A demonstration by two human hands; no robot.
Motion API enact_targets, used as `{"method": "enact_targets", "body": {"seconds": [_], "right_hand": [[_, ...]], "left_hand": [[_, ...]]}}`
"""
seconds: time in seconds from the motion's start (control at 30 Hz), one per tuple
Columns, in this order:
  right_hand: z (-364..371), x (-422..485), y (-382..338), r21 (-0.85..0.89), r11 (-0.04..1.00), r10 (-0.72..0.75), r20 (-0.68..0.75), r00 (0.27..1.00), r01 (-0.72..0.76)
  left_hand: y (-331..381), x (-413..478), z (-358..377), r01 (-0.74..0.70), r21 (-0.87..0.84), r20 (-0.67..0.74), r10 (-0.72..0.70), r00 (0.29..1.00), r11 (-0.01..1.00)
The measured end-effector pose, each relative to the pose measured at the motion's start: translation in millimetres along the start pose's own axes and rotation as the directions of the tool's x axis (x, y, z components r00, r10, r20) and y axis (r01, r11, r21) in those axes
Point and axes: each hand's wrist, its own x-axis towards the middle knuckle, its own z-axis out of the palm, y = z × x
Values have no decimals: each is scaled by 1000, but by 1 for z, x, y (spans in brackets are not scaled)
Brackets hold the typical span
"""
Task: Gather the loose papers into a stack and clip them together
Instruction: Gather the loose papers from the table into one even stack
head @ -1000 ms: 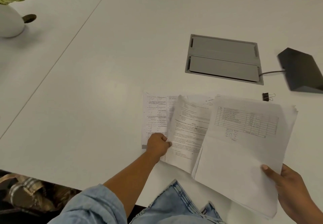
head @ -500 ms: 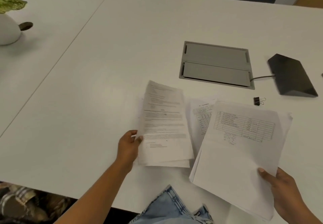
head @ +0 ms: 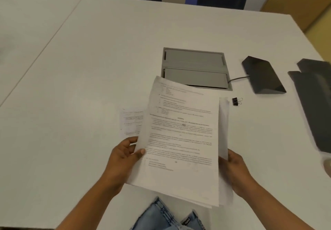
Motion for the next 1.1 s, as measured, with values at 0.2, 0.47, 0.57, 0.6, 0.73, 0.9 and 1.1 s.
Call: {"method": "enact_targets", "body": {"seconds": [0.2,0.47,0.57,0.6,0.73,0.9,1.1], "right_hand": [[22,-2,-18,171,985,-1,89,996,-15],[24,-4,-28,173,985,-61,196,979,27],[18,-5,-31,144,990,-15,170,985,-10],[15,-6,-30,114,993,-2,163,987,-17],[11,-6,-26,126,990,-82,192,978,58],[10,-7,-14,82,995,-65,147,987,53],[6,-5,-2,119,991,-57,23,998,54]], "left_hand": [[-8,2,23,-35,122,-57,42,997,992],[1,11,33,164,48,101,-168,981,985],[-1,12,37,138,18,115,-139,984,990],[-1,12,38,124,11,98,-125,987,992],[-4,12,43,97,-50,58,-94,994,994],[-13,11,50,41,-110,68,-34,997,993],[-36,22,42,68,91,-94,-59,994,993]]}}
